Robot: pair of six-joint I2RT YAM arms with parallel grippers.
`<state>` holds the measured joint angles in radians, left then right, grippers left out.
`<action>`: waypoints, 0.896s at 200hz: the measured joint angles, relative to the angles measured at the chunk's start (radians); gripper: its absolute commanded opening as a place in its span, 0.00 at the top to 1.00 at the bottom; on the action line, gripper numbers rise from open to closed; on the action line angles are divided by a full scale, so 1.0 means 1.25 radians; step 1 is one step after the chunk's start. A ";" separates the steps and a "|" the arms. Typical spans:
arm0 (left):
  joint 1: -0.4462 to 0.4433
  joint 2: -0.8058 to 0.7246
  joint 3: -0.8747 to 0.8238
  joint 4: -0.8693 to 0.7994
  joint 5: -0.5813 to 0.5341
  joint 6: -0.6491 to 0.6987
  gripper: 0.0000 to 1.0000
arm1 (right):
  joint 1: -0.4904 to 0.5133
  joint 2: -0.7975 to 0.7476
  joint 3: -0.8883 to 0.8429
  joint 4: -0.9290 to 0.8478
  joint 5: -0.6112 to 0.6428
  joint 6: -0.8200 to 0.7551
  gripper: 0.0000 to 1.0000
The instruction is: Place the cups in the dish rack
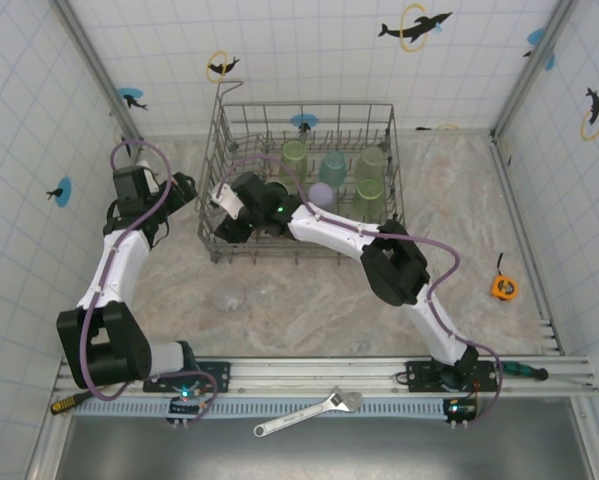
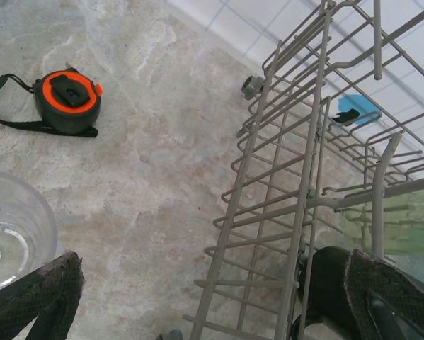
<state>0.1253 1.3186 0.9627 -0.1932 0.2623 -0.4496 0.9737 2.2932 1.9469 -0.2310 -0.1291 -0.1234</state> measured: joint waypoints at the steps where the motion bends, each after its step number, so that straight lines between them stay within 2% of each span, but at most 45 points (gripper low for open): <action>1: 0.000 0.000 0.000 0.000 0.000 0.000 0.02 | 0.000 0.000 0.000 0.000 0.000 -0.001 0.08; 16: 0.000 0.001 0.000 0.000 0.000 0.000 0.02 | -0.002 0.000 0.001 -0.002 0.001 0.008 0.05; 22: 0.000 0.002 0.000 0.001 0.000 0.000 0.02 | -0.002 0.000 0.001 -0.002 0.003 0.012 0.00; 136: 0.000 0.021 0.000 0.000 0.009 -0.002 0.02 | -0.004 -0.006 0.009 -0.002 0.003 0.071 0.00; 179: 0.000 0.021 0.000 -0.002 0.009 -0.002 0.03 | 0.009 -0.036 0.008 -0.011 -0.029 0.077 0.00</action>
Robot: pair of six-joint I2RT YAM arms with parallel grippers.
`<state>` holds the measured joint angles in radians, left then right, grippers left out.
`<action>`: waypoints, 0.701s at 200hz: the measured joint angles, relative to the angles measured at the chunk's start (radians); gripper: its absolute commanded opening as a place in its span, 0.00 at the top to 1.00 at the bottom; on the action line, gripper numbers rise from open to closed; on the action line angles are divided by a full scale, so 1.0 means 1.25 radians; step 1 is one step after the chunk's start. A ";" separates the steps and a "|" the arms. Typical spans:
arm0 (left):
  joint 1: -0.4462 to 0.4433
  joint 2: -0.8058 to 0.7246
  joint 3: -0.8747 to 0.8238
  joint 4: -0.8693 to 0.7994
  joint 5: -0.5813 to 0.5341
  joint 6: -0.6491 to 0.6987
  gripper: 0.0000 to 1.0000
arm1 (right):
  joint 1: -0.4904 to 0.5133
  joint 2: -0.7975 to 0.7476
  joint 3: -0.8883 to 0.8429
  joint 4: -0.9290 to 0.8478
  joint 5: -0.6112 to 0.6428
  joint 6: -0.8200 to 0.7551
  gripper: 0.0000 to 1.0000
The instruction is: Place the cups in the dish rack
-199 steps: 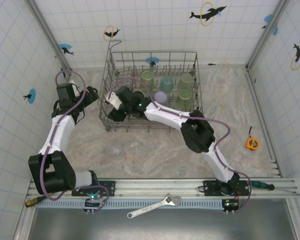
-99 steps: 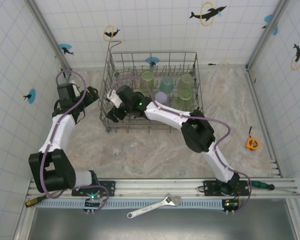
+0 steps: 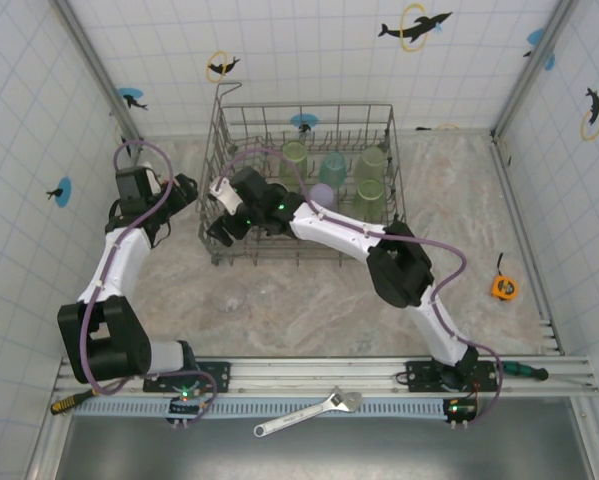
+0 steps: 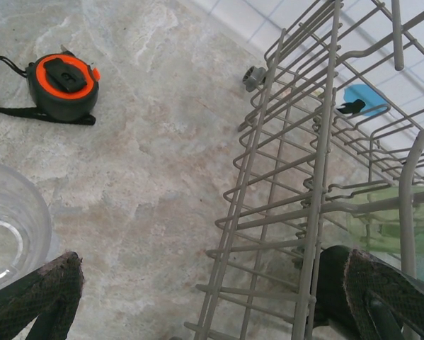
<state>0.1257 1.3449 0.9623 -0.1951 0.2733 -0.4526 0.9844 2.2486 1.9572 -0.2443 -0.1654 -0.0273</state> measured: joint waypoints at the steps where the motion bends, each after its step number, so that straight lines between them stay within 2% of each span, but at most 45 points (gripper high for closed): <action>1: 0.000 0.000 0.000 0.000 0.000 0.000 0.03 | 0.001 -0.001 0.000 0.000 0.000 0.000 0.00; 52: 0.001 0.000 0.000 -0.002 -0.001 0.000 0.03 | 0.008 -0.042 -0.041 -0.002 -0.008 -0.006 0.00; 140: 0.001 0.000 -0.001 -0.005 -0.004 0.000 0.02 | 0.009 -0.185 -0.124 0.042 0.080 -0.065 0.00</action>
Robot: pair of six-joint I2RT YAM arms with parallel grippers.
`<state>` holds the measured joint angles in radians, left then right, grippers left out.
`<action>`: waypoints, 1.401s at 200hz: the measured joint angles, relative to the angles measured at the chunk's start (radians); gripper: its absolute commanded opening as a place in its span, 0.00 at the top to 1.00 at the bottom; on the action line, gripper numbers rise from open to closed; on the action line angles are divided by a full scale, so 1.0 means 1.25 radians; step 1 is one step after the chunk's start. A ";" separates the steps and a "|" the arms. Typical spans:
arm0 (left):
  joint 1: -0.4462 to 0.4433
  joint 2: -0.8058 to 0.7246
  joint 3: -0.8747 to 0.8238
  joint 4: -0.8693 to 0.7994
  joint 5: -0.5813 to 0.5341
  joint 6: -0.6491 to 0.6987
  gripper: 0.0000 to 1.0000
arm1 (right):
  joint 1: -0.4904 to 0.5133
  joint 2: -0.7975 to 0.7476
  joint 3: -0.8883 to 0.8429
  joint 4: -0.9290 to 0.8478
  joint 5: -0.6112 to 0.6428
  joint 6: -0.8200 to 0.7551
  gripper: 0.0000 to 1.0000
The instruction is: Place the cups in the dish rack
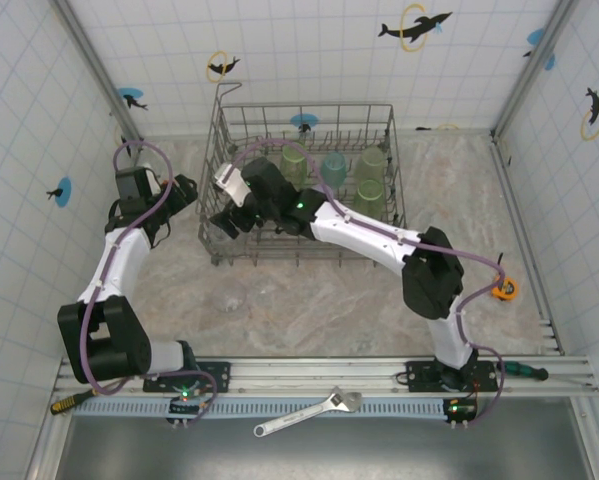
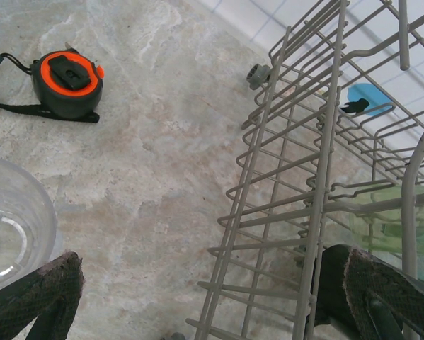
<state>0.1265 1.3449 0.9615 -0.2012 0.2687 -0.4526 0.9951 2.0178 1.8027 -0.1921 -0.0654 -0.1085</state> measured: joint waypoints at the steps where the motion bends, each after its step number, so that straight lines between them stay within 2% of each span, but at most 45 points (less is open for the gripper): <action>1: 0.000 0.000 0.000 0.000 0.000 0.000 0.02 | 0.000 -0.002 -0.002 0.000 0.002 -0.001 0.00; 68: -0.001 0.013 0.000 -0.007 -0.011 0.000 0.02 | 0.000 -0.088 -0.163 0.032 0.029 -0.013 0.00; 121: -0.001 0.014 0.000 -0.013 -0.046 0.003 0.02 | -0.005 -0.263 -0.354 0.092 0.046 0.000 0.00; 149: -0.001 0.017 0.000 -0.018 -0.096 0.006 0.02 | -0.018 -0.353 -0.449 0.125 0.053 0.015 0.00; 213: -0.001 0.038 0.025 -0.072 -0.201 0.008 0.02 | -0.086 -0.512 -0.629 0.158 0.042 0.035 0.00; 252: -0.001 0.035 0.051 -0.115 -0.274 0.009 0.03 | -0.149 -0.594 -0.722 0.187 -0.007 0.049 0.00; 280: -0.001 0.060 0.075 -0.150 -0.318 0.019 0.07 | -0.189 -0.631 -0.762 0.203 -0.040 0.063 0.00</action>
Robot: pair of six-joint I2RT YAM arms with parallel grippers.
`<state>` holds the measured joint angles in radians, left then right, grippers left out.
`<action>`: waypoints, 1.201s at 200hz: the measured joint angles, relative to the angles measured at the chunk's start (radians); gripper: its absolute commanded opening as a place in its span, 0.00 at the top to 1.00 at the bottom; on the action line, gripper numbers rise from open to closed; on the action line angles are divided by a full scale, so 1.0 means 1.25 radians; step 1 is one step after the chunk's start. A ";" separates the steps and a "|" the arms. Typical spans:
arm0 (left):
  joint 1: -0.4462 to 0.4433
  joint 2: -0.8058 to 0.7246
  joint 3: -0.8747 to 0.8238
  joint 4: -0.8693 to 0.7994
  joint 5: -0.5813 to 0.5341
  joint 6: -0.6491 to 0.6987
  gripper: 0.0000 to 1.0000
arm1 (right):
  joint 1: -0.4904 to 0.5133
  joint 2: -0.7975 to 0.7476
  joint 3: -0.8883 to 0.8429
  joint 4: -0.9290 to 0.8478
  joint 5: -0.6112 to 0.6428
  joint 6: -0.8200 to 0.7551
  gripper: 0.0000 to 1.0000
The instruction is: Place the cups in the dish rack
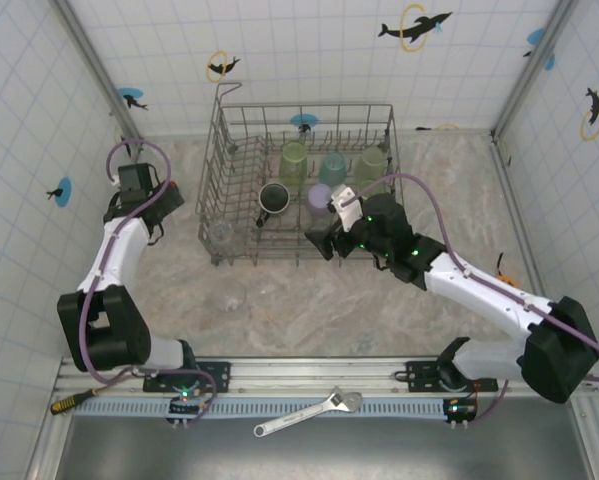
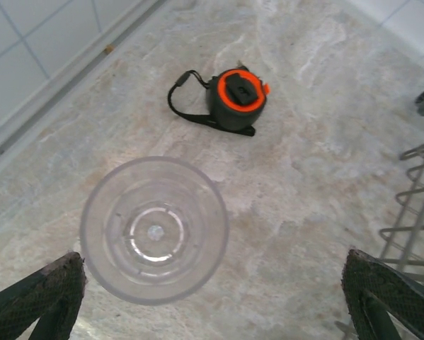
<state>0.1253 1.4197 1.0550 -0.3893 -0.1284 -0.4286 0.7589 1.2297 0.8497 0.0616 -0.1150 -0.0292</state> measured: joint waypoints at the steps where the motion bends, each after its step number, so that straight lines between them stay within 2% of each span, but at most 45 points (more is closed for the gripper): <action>1: 0.000 0.001 0.000 0.000 -0.001 0.001 0.07 | -0.001 -0.001 -0.002 0.001 -0.003 0.001 0.00; 55: 0.000 0.094 0.001 -0.018 -0.018 0.021 0.28 | -0.022 -0.043 -0.061 0.018 -0.046 0.024 0.00; 156: 0.000 0.189 0.038 -0.005 -0.015 0.039 0.40 | -0.042 -0.074 -0.093 0.028 -0.065 0.055 0.00; 171: 0.000 0.203 0.038 -0.003 -0.015 0.048 0.49 | -0.042 -0.074 -0.093 0.028 -0.065 0.060 0.00; 185: 0.000 0.215 0.041 -0.002 -0.011 0.052 0.61 | -0.042 -0.074 -0.093 0.028 -0.065 0.064 0.00; 214: 0.000 0.229 0.052 0.002 -0.005 0.049 1.00 | -0.042 -0.074 -0.093 0.029 -0.065 0.072 0.00; 240: -0.001 0.226 0.074 0.000 -0.012 0.056 1.00 | -0.042 -0.074 -0.093 0.030 -0.065 0.078 0.00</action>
<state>0.1246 1.7023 1.1477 -0.3889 -0.1429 -0.3588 0.7067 1.1378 0.7338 0.0994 -0.1959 0.0685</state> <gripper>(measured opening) 0.063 0.995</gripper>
